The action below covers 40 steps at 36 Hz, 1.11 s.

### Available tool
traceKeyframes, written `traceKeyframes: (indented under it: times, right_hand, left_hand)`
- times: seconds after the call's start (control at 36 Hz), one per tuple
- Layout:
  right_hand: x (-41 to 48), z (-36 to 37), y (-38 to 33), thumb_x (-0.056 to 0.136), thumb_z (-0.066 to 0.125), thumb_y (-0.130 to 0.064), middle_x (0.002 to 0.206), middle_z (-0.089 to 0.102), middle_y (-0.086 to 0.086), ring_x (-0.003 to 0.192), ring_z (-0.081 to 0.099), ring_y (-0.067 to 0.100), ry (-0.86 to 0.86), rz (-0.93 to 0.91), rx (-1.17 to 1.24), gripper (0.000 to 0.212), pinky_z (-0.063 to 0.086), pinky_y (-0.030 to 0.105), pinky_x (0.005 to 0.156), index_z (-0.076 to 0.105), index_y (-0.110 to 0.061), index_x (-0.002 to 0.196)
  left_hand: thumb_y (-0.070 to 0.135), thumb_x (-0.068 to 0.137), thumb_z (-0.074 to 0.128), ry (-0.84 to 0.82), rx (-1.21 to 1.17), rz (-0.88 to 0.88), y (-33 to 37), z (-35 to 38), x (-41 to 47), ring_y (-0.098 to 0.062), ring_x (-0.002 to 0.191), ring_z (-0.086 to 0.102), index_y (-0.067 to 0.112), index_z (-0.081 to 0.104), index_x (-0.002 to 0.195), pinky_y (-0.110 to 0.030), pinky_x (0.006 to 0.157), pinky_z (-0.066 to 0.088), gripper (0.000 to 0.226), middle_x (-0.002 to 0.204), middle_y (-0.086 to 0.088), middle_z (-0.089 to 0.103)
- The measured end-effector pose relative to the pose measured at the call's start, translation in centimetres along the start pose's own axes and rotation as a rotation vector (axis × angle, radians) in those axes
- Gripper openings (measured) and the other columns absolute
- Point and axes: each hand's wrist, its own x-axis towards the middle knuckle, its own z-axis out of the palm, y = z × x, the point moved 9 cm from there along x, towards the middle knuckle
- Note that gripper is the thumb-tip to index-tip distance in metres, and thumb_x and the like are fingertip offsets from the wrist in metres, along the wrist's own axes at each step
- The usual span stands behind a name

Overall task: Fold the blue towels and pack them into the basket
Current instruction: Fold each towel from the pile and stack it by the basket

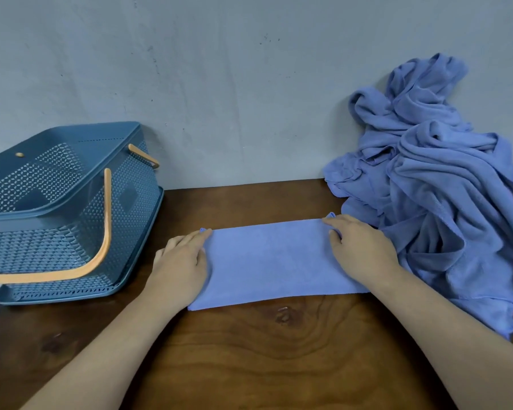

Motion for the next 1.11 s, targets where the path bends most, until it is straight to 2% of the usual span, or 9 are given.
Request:
traceKeyframes:
  times: [0.11, 0.19, 0.28, 0.36, 0.44, 0.53, 0.61, 0.75, 1.11]
  right_hand:
    - [-0.3, -0.4, -0.1, 0.110, 0.039, -0.037, 0.157, 0.046, -0.016, 0.100, 0.069, 0.024, -0.018, 0.004, -0.182, 0.044, 0.047, 0.032, 0.066, 0.047, -0.041, 0.154]
    - [-0.7, -2.0, -1.9, 0.106, 0.052, -0.037, 0.155, 0.048, -0.006, 0.117, 0.062, 0.024, 0.107, -0.073, -0.356, 0.044, 0.052, 0.033, 0.062, 0.052, -0.036, 0.150]
    - [-1.6, -1.8, -6.3, 0.097, 0.058, -0.027, 0.151, 0.053, -0.006, 0.126, 0.054, 0.024, 0.134, -0.317, -0.203, 0.048, 0.057, 0.043, 0.083, 0.059, -0.033, 0.145]
    - [-2.5, 2.1, -8.9, 0.106, 0.046, -0.050, 0.172, 0.025, -0.014, 0.156, 0.024, 0.014, -0.199, -0.417, 0.012, 0.056, 0.028, 0.041, 0.124, 0.036, -0.043, 0.161]
    - [-3.2, 4.8, -8.1, 0.104, 0.024, -0.075, 0.176, -0.005, -0.019, 0.162, -0.007, 0.012, -0.364, -0.384, -0.060, 0.068, 0.003, 0.041, 0.130, 0.010, -0.051, 0.165]
    - [-3.2, 4.9, -6.1, 0.088, 0.012, -0.095, 0.173, -0.018, -0.020, 0.161, -0.019, 0.016, -0.407, -0.304, -0.097, 0.080, -0.005, 0.044, 0.130, -0.006, -0.062, 0.160]
    - [-3.0, 4.2, -3.6, 0.074, 0.010, -0.107, 0.173, -0.021, -0.017, 0.160, -0.022, 0.019, -0.410, -0.175, -0.109, 0.094, -0.003, 0.048, 0.131, -0.011, -0.067, 0.156]
    - [-3.6, 3.0, -0.8, 0.070, 0.013, -0.110, 0.174, -0.021, -0.017, 0.162, -0.019, 0.018, -0.388, -0.045, -0.098, 0.099, 0.001, 0.051, 0.131, -0.011, -0.066, 0.156]
    - [-4.2, 3.2, -0.6, 0.068, 0.012, -0.111, 0.174, -0.021, -0.014, 0.163, -0.013, 0.029, -0.365, -0.037, -0.103, 0.102, -0.002, 0.051, 0.129, -0.013, -0.065, 0.156]
  left_hand:
    - [0.022, 0.111, 0.038, 0.013, -0.079, 0.004, 0.4, -1.7, 0.4, -0.020, 0.152, 0.027, 0.035, 0.043, 0.161, -0.042, 0.125, 0.024, 0.051, 0.167, 0.009, 0.039]
    - [0.030, 0.111, 0.045, 0.182, -0.050, 0.118, 3.4, -4.0, 0.4, -0.026, 0.149, 0.032, 0.026, 0.050, 0.156, -0.048, 0.123, 0.031, 0.046, 0.164, 0.000, 0.043]
    - [0.038, 0.110, 0.044, 0.116, -0.008, 0.312, 8.6, -2.1, -0.6, -0.018, 0.152, 0.033, 0.029, 0.053, 0.152, -0.043, 0.124, 0.030, 0.044, 0.160, 0.007, 0.048]
    - [0.053, 0.111, 0.033, -0.084, 0.084, 0.326, 9.6, 2.1, -1.5, -0.013, 0.163, 0.011, 0.036, 0.032, 0.165, -0.037, 0.132, 0.011, 0.057, 0.174, 0.010, 0.026]
    - [0.073, 0.104, 0.018, -0.195, 0.171, 0.324, 8.3, 4.0, -1.6, -0.014, 0.164, -0.006, 0.047, 0.010, 0.168, -0.043, 0.133, 0.000, 0.070, 0.178, 0.014, 0.001]
    - [0.091, 0.090, 0.008, -0.262, 0.212, 0.308, 7.0, 4.3, -1.0, -0.015, 0.163, -0.017, 0.055, -0.003, 0.165, -0.048, 0.132, -0.006, 0.084, 0.176, 0.019, -0.013]
    - [0.103, 0.079, 0.006, -0.288, 0.224, 0.269, 6.1, 4.0, -0.6, -0.016, 0.162, -0.022, 0.060, -0.009, 0.162, -0.054, 0.131, -0.008, 0.094, 0.175, 0.021, -0.017]
    - [0.110, 0.071, 0.007, -0.279, 0.211, 0.238, 5.7, 3.5, -0.3, -0.017, 0.162, -0.024, 0.061, -0.010, 0.161, -0.055, 0.131, -0.008, 0.104, 0.175, 0.019, -0.018]
    - [0.111, 0.070, 0.012, -0.228, 0.142, 0.191, 2.8, 2.6, 1.3, -0.015, 0.164, -0.004, 0.054, 0.002, 0.165, -0.049, 0.132, 0.001, 0.111, 0.177, 0.017, 0.003]
